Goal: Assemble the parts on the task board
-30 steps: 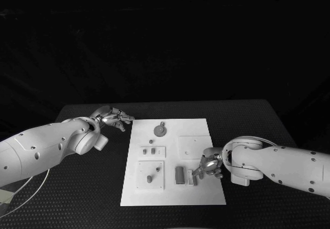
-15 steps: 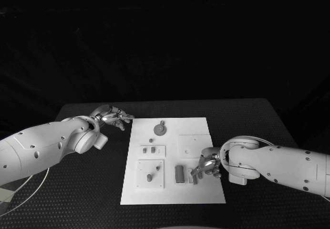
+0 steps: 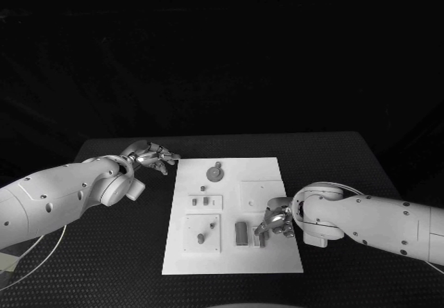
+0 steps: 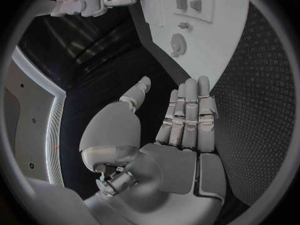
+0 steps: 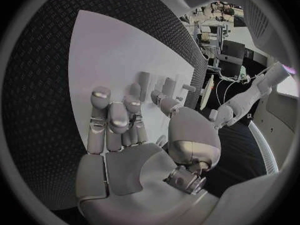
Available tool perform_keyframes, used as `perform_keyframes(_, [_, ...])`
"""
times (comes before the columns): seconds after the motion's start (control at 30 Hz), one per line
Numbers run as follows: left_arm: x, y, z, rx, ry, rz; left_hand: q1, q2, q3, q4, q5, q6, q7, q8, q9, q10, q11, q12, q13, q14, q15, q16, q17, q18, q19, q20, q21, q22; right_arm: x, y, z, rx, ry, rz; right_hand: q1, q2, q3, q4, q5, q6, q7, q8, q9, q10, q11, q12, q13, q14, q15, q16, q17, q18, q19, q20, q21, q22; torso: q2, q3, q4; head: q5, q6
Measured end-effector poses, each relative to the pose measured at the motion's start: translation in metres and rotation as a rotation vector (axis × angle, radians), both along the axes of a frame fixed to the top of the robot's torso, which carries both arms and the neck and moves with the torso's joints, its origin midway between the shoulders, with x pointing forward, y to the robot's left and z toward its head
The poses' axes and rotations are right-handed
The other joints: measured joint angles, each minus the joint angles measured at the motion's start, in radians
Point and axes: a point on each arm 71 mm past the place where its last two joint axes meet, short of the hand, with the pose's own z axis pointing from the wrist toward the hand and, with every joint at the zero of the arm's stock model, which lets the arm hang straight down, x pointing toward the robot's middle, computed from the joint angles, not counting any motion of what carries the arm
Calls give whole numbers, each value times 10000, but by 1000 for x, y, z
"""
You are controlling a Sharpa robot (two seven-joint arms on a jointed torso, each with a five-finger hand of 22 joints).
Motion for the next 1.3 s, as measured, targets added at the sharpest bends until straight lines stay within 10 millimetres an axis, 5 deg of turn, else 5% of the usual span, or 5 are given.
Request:
perform_keyframes(0.37, [0, 0, 0, 7, 6, 6, 5, 5, 0, 0, 0, 0, 0, 0, 1, 0, 0, 0, 0, 0, 0, 0, -2, 0, -14, 14, 0, 1, 1, 2, 0, -181, -182, 221, 70, 193, 128, -849, 0, 121, -44, 116, 8, 39, -36, 0, -11, -34, -31, 0, -4, 3, 0, 1, 0, -1, -1, 2, 2, -2, -35])
perform_keyframes(0.83, [0, 0, 0, 30, 50, 18, -28, 38, 0, 0, 0, 0, 0, 0, 2, 0, 0, 0, 0, 0, 0, 0, 6, -1, -14, 14, 0, 1, 0, 7, -1, -697, -766, 854, 33, 229, 132, -963, 0, 581, -318, 118, -10, 39, -38, -1, -20, -39, -32, 38, -10, 151, -16, 17, 0, 0, -2, 3, 0, -43, -43])
perform_keyframes(1.3, [0, 1, 0, 50, 76, 40, -28, 38, 0, 0, 0, 0, 0, 41, -7, 0, 0, 0, -1, 0, 0, 0, 5, 0, -16, 16, 0, 1, -3, 6, 1, -972, -1140, 1265, 32, 229, 157, -992, -1, 608, -320, 118, -8, 39, -38, -1, -20, -42, -34, 38, -8, 182, -17, 18, -1, 0, -1, 9, -4, -35, -45])
